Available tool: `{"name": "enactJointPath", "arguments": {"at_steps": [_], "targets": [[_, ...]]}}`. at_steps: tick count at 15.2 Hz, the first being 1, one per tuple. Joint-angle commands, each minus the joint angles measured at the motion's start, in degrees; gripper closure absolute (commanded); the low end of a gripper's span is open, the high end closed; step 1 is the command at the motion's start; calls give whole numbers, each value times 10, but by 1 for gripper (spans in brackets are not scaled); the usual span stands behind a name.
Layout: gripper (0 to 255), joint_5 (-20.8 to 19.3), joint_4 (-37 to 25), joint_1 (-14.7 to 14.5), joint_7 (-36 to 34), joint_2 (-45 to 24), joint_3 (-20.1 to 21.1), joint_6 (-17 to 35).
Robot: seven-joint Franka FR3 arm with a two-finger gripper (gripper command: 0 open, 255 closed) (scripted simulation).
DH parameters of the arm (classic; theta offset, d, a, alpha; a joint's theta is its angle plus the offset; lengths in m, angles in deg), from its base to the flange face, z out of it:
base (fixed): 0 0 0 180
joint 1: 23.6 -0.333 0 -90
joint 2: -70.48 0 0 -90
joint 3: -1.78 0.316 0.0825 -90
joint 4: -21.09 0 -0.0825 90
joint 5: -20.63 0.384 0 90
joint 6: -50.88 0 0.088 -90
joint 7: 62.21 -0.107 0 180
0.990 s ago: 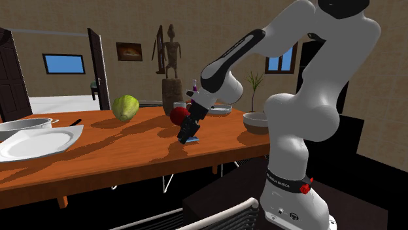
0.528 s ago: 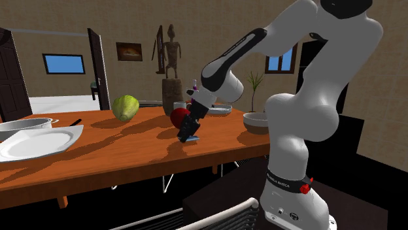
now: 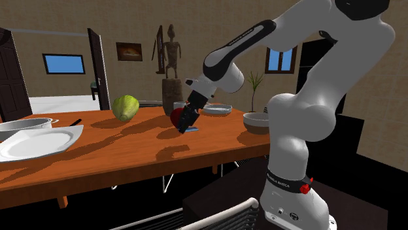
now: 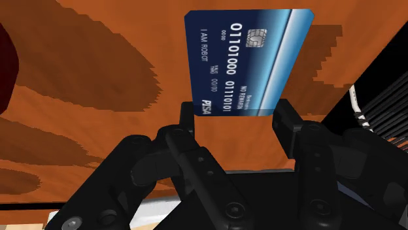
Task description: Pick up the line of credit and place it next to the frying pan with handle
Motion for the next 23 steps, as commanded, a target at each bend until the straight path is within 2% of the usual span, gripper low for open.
{"name": "enactJointPath", "arguments": {"at_steps": [1, 10, 17, 23], "targets": [[255, -9, -4, 16, -14, 16, 16, -23], [255, -27, -43, 47, -58, 58, 58, -104], [255, -59, -111, 75, 46, 25, -52, -167], [255, -66, -195, 61, 132, -25, -153, -217]]}}
